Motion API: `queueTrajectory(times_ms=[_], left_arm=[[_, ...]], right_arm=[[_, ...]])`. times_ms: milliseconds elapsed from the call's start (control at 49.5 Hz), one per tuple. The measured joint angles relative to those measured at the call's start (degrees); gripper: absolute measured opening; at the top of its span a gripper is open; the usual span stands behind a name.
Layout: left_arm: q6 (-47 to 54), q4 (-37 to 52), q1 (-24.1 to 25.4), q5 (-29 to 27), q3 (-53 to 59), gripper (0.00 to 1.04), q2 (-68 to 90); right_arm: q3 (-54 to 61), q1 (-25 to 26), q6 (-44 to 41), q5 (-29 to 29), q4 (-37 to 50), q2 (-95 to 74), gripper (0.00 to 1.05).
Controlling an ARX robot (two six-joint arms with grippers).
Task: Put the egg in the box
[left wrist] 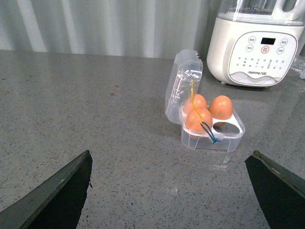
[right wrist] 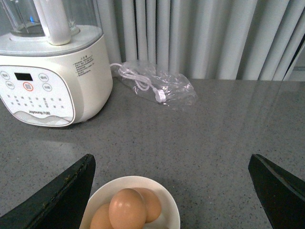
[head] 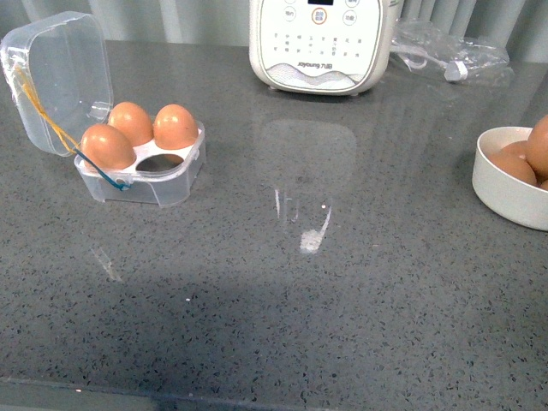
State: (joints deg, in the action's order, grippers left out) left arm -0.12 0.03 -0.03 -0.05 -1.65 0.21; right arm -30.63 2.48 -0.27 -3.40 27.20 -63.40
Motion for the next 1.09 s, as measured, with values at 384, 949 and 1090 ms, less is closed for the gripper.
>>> queueTrajectory(times_ms=[384, 949, 1090], left_arm=[[0.0, 0.0, 0.0, 0.0, 0.0, 0.98, 0.0], [0.0, 0.0, 0.0, 0.0, 0.0, 0.98, 0.0], [0.0, 0.0, 0.0, 0.0, 0.0, 0.98, 0.0]], right_arm=[[-4.4, 2.4, -7.3, -6.2, -8.4, -3.7, 0.97], [-9.4, 2.1, -6.5, -11.3, -5.3, -17.7, 0.97], [-10.2, 0.2, -5.9, -11.1, -4.5, -21.3, 0.97]])
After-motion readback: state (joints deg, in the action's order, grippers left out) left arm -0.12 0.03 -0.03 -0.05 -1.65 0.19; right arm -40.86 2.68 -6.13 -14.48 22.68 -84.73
